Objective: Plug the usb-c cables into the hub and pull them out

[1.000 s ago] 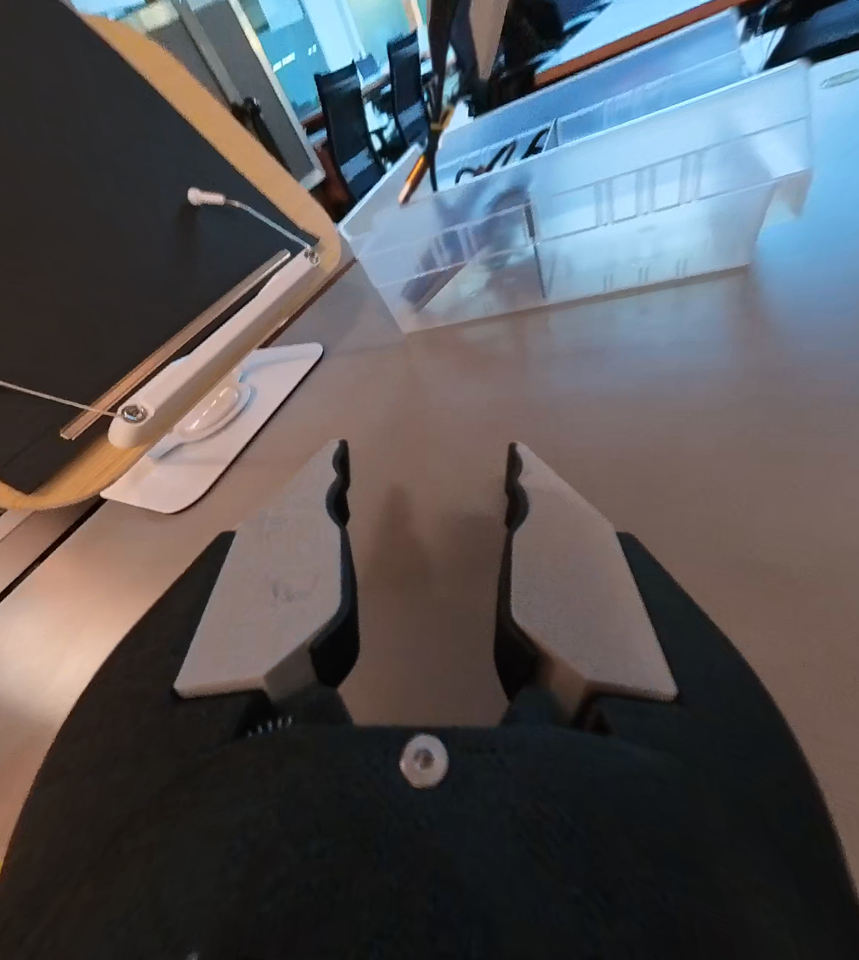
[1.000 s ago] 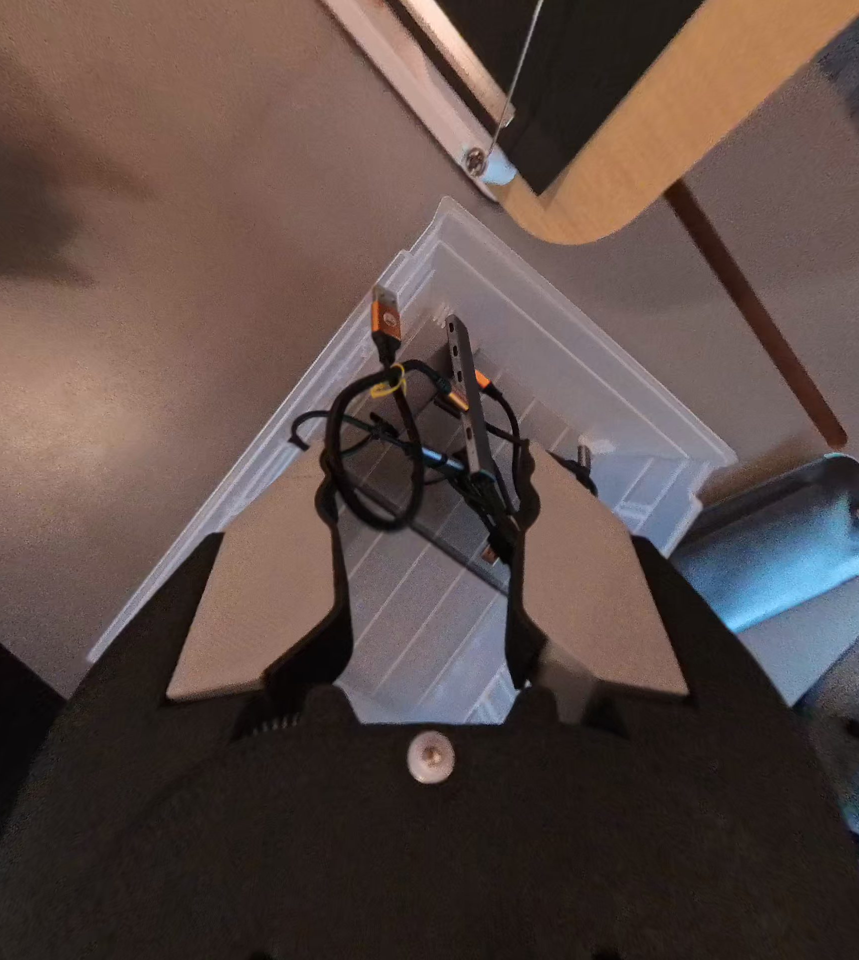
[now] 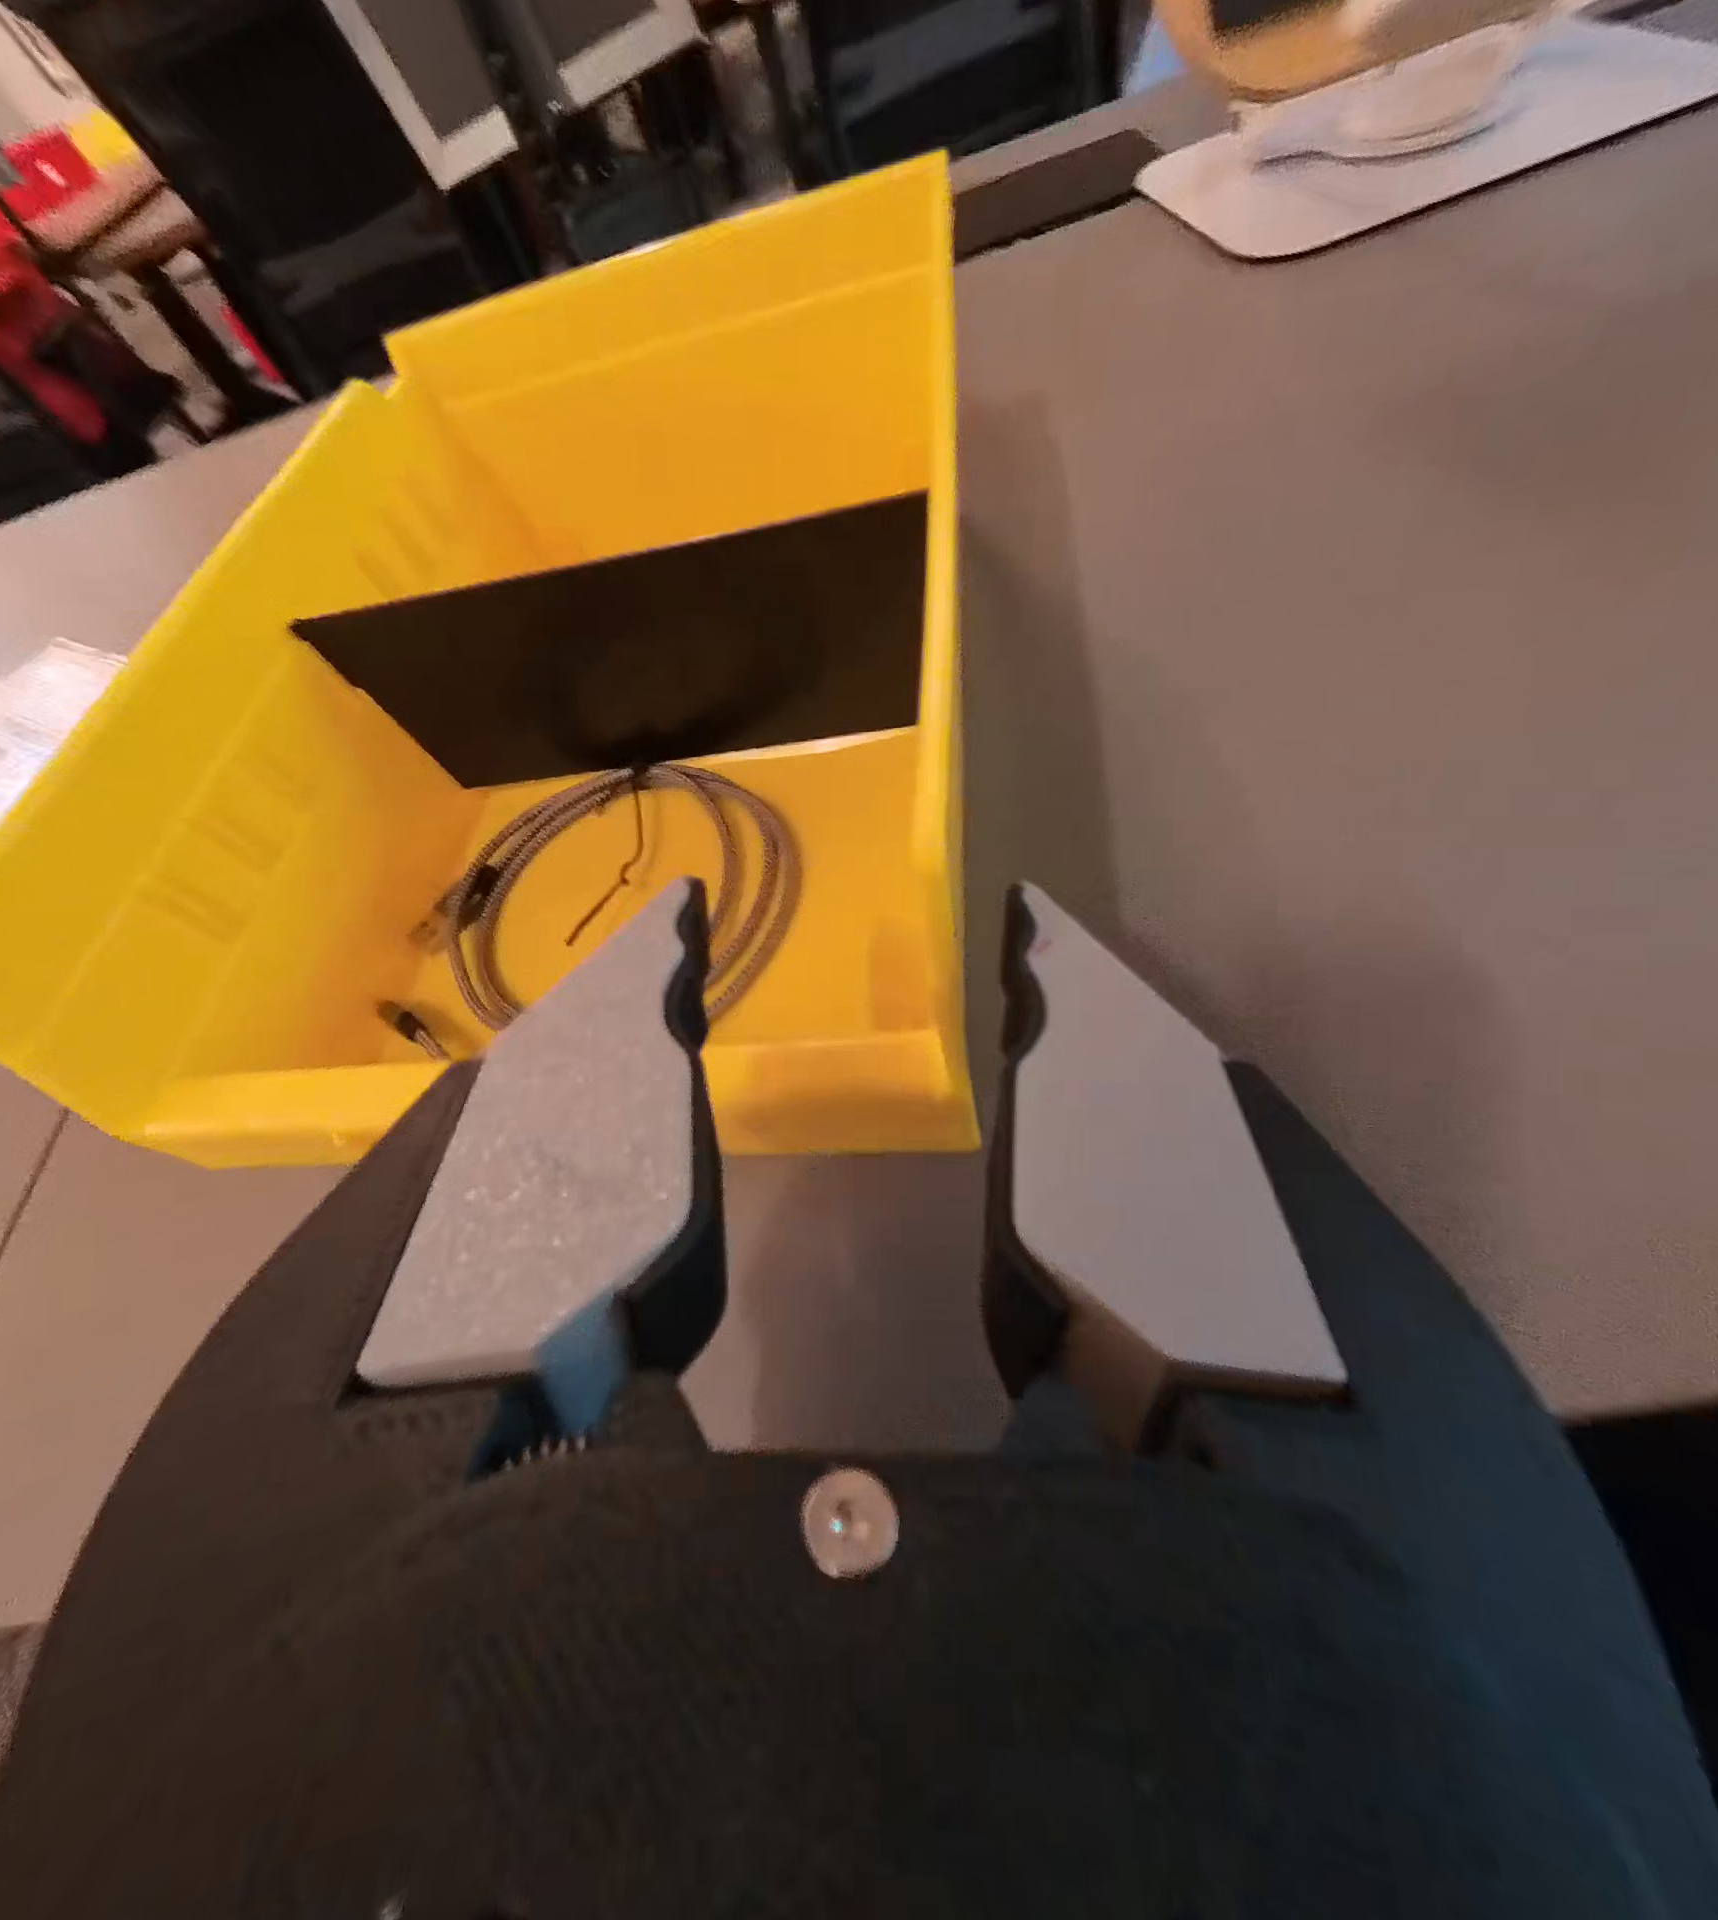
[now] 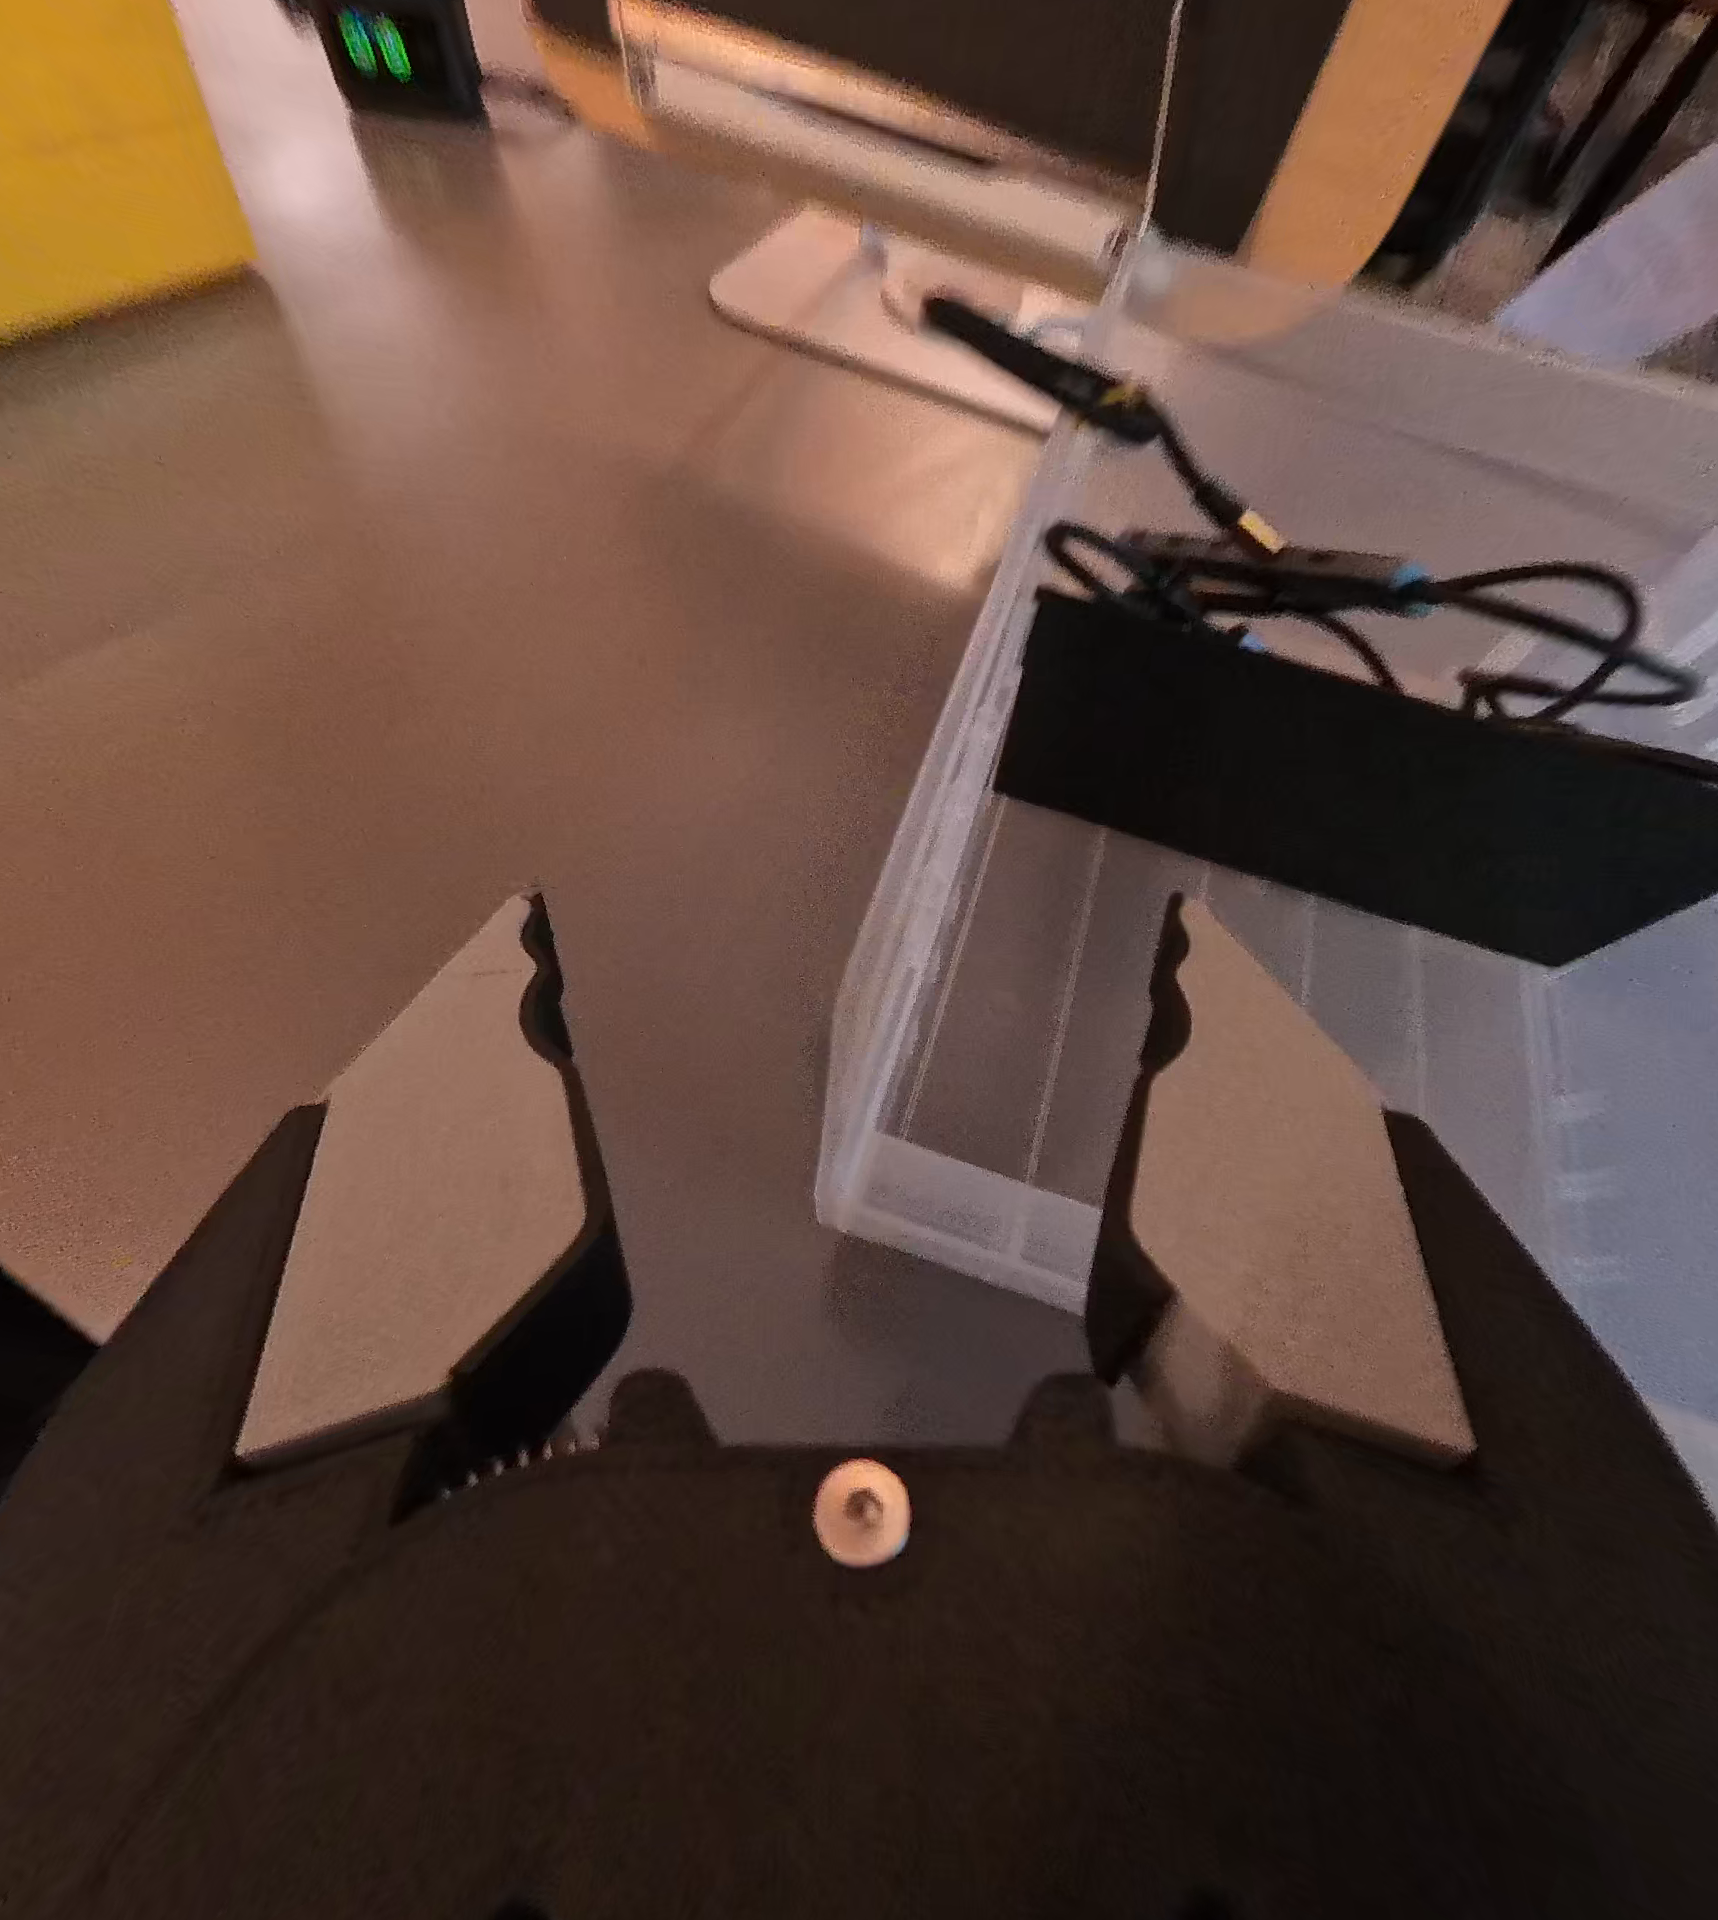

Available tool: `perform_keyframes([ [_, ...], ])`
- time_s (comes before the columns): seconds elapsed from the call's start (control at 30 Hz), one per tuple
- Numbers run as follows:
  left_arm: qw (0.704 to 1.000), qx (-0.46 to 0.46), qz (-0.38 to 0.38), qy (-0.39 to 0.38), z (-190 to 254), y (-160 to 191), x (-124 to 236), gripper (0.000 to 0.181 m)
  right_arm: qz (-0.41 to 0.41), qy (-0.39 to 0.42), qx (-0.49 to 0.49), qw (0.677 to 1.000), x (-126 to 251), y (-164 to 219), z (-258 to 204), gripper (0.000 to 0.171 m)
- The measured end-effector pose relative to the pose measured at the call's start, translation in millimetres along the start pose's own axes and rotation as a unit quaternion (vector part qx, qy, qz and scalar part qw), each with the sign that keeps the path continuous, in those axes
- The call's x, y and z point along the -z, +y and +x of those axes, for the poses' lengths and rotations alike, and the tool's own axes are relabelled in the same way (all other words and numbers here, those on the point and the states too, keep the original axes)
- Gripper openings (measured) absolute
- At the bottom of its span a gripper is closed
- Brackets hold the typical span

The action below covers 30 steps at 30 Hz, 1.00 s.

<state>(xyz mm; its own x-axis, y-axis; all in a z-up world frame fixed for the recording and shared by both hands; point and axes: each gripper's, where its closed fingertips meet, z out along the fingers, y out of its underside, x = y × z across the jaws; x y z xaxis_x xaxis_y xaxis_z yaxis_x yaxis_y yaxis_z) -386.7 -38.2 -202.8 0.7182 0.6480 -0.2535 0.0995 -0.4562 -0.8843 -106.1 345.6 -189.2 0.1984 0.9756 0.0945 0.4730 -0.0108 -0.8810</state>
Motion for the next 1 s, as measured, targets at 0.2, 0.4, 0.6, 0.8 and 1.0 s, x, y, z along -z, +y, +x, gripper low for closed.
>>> perform_keyframes([
  [0.2,0.996,-0.090,0.003,0.003,7,2,-22,0.007,-0.082,0.049,0.036,0.995,-38,23,8,0.079],
  [0.4,0.997,-0.064,0.040,0.022,-16,-19,-10,0.007,-0.078,0.069,0.038,0.994,-38,13,-6,0.016],
  [0.6,0.992,-0.036,0.119,0.014,-39,-60,17,0.006,-0.087,0.059,0.027,0.994,-50,0,-66,0.020],
  [0.8,0.985,-0.033,0.167,-0.004,-56,-100,54,0.006,-0.029,-0.043,-0.007,0.999,-76,-35,-188,0.046],
  [1.0,0.980,-0.036,0.193,-0.027,-74,-107,67,0.006,0.010,-0.162,-0.030,0.986,-118,-80,-337,0.060],
])
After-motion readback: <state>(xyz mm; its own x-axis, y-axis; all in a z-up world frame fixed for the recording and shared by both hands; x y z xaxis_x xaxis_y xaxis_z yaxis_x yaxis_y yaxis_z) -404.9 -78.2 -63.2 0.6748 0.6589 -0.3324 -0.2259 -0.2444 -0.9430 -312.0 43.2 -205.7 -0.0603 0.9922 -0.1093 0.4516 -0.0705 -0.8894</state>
